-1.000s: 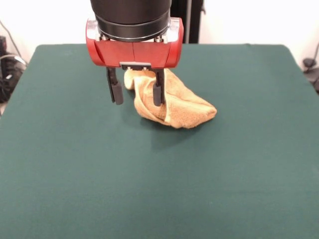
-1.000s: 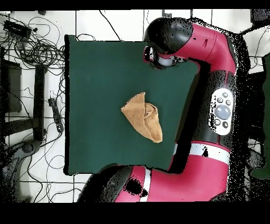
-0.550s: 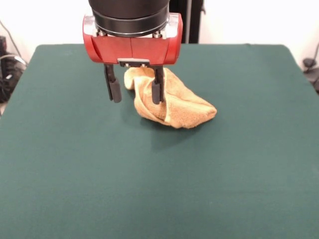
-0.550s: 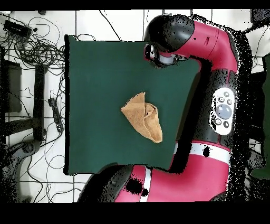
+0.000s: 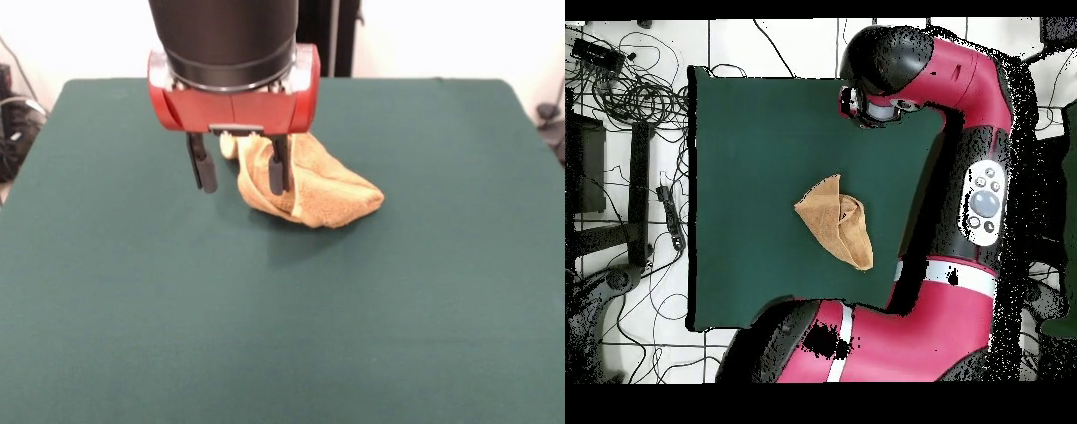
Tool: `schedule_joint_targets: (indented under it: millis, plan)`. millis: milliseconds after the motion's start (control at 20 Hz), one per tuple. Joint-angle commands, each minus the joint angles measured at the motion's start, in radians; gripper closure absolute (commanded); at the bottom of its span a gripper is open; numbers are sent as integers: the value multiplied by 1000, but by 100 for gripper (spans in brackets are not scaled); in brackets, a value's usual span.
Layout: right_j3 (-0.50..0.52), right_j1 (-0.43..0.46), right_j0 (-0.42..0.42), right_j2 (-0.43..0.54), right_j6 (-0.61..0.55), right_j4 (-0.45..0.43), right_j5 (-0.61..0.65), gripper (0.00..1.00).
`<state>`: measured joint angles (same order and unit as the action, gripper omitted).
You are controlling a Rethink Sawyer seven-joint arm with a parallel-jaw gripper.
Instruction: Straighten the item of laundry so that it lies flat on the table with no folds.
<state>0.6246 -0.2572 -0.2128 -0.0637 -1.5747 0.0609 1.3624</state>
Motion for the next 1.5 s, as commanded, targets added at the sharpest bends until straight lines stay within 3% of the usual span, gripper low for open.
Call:
schedule_joint_targets:
  millis: [50,450,1500]
  plan:
    - [39,37,6,80,-66,11,88,0]
    - [86,15,8,74,-59,13,51,0]
    - [79,19,7,75,-63,15,58,0]
